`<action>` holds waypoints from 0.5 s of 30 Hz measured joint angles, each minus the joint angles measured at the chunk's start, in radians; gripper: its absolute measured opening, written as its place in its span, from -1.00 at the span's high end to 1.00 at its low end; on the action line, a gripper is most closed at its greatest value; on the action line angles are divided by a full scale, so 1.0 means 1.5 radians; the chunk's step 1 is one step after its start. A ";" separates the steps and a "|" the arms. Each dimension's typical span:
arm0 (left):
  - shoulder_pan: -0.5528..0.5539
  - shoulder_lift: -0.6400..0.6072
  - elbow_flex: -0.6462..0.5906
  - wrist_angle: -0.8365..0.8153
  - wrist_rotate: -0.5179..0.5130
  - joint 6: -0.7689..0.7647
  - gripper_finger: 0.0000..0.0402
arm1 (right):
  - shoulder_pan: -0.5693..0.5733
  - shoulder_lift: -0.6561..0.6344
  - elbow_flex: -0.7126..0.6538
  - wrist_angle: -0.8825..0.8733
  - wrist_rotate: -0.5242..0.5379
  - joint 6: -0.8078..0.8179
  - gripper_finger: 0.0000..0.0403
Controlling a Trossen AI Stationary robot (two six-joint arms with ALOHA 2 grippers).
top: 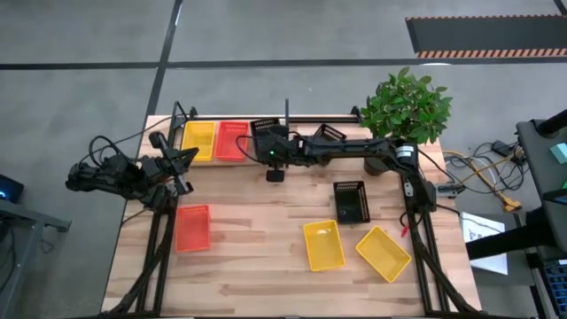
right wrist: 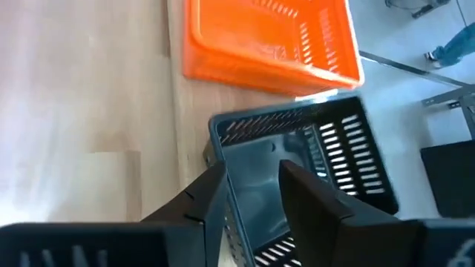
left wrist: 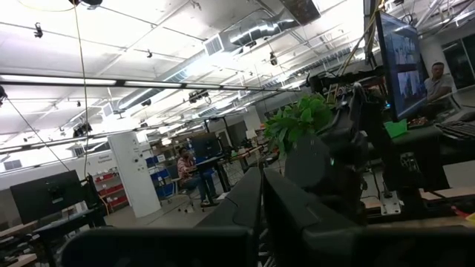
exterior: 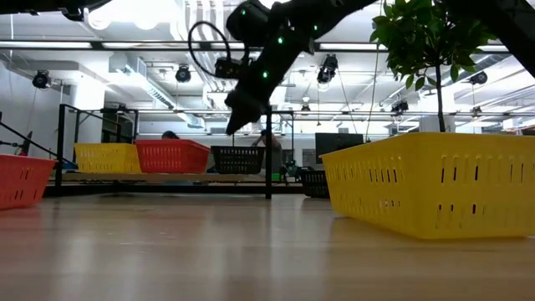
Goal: Stack baskets on shelf by color
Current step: Put the bottom left black bin on the shelf
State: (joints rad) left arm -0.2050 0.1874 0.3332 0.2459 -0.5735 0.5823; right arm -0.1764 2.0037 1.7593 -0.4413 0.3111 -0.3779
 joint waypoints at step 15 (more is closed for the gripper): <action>0.000 0.074 0.000 0.048 0.000 -0.052 1.00 | 0.133 -0.161 -0.053 -0.155 0.002 0.040 0.92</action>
State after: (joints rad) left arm -0.2054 0.2984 0.3332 0.3186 -0.5729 0.5049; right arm 0.0238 1.7619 1.6797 -0.6740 0.3141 -0.3172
